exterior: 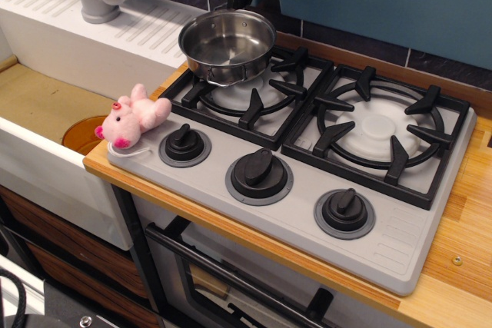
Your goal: Put pan on stove and put stuffedpig in pan
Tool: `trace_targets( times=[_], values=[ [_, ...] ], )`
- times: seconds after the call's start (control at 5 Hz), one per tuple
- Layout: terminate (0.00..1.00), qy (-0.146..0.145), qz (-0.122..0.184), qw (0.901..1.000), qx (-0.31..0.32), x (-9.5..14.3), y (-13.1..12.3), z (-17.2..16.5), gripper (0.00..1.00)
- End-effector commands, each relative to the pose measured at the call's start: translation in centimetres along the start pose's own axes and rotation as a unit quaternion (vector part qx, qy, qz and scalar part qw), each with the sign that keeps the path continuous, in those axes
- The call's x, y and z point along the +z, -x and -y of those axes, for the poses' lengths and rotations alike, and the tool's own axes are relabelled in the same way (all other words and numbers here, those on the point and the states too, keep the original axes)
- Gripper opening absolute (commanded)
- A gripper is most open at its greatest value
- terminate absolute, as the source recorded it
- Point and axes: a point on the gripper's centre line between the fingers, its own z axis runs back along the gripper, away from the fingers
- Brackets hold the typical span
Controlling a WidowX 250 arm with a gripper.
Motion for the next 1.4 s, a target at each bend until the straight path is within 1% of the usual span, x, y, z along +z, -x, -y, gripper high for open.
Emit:
trace_targets(
  times=[0.0, 0.6, 0.8, 1.0, 1.2],
  values=[
    [0.0, -0.05, 0.038, 0.9978, -0.021, 5.1, 0.7, -0.2, 1.0],
    [0.0, -0.05, 0.038, 0.9978, -0.021, 5.1, 0.7, -0.2, 1.0],
    [0.0, -0.034, 0.07, 0.9969, -0.004, 4.7, 3.5, -0.7, 1.0],
    [0.0, -0.052, 0.084, 0.995, 0.014, 4.1, 5.7, -0.4, 1.0],
    [0.0, -0.062, 0.102, 0.9926, 0.023, 3.3, 7.7, -0.5, 1.0]
  ],
)
